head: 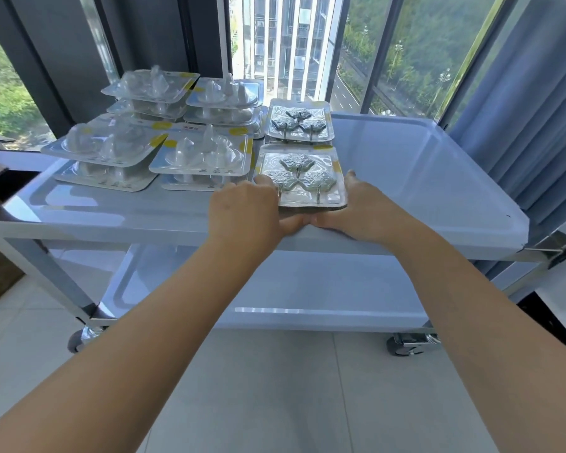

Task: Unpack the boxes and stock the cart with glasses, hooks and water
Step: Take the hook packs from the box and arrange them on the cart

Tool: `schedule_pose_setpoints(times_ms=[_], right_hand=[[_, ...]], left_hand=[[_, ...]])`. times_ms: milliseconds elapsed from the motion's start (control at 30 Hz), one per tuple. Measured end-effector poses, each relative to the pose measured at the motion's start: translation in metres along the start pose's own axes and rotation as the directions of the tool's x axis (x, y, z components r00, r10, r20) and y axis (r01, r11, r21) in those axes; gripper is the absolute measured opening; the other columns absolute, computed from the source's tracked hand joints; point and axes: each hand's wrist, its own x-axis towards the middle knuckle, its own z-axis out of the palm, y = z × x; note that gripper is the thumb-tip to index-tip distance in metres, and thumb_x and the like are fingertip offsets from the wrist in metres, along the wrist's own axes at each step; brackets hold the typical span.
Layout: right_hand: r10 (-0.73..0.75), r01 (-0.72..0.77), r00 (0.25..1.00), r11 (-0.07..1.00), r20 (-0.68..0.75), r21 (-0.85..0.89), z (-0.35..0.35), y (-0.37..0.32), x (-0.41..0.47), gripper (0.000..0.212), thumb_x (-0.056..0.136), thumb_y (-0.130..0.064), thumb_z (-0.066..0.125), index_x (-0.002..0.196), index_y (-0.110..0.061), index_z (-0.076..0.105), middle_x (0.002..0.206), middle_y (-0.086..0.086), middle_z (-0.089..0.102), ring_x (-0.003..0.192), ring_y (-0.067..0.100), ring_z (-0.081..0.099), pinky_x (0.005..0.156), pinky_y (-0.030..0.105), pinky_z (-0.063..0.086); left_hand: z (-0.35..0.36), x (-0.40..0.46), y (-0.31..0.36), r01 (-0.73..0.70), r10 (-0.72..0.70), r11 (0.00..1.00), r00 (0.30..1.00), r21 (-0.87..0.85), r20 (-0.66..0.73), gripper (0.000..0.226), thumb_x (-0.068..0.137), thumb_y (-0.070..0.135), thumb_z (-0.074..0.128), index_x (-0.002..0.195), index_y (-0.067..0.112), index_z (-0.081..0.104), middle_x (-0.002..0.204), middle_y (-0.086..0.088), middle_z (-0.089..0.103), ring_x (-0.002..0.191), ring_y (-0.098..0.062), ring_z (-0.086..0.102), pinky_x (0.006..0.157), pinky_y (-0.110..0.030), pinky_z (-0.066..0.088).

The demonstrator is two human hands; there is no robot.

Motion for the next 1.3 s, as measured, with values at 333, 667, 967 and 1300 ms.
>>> schedule_pose_setpoints(times_ms=[333,667,967,1300], right_hand=[[-0.076,0.064,0.997,0.837,-0.001,-0.544,-0.007,-0.065,-0.085,0.07,0.094,-0.027,0.048,0.148,-0.004,0.011,0.154,0.011,0.017,0.136,0.029,0.022,0.105,0.036,0.03],[-0.264,0.387,0.907,0.828,0.328,-0.405,-0.086,-0.215,-0.173,0.037,0.091,-0.015,0.043,0.127,-0.009,0.043,0.126,0.007,0.049,0.118,0.029,0.043,0.088,0.035,0.035],[-0.555,0.683,0.709,0.695,0.435,-0.225,-0.13,-0.432,-0.207,0.034,0.095,-0.017,0.037,0.129,-0.012,0.044,0.126,0.004,0.05,0.12,0.024,0.041,0.095,0.03,0.035],[-0.639,0.772,0.628,0.585,0.445,-0.249,-0.092,-0.603,-0.2,0.023,0.098,-0.023,0.036,0.115,-0.011,0.046,0.12,0.004,0.05,0.115,0.023,0.042,0.079,0.027,0.033]], left_hand=[[-0.06,-0.033,-0.003,-0.026,0.034,0.998,0.991,-0.065,0.128,0.054,0.093,0.054,0.041,0.117,0.007,0.049,0.115,-0.01,0.054,0.113,-0.027,0.046,0.078,-0.033,0.038],[-0.21,-0.095,-0.083,0.078,-0.053,0.972,0.992,-0.222,0.117,0.025,0.076,0.022,0.043,0.069,0.007,0.062,0.057,-0.007,0.056,0.05,-0.026,0.057,0.043,-0.024,0.041],[-0.386,-0.11,-0.237,0.292,-0.282,0.948,0.955,-0.129,0.091,0.023,0.072,0.02,0.038,0.058,0.014,0.056,0.053,-0.001,0.052,0.046,-0.022,0.052,0.042,-0.021,0.025],[-0.456,-0.113,-0.41,0.414,-0.416,0.908,0.877,0.062,0.241,0.034,0.05,0.02,0.085,0.053,0.015,0.051,0.049,-0.002,0.049,0.043,-0.022,0.05,0.046,-0.021,0.02]])
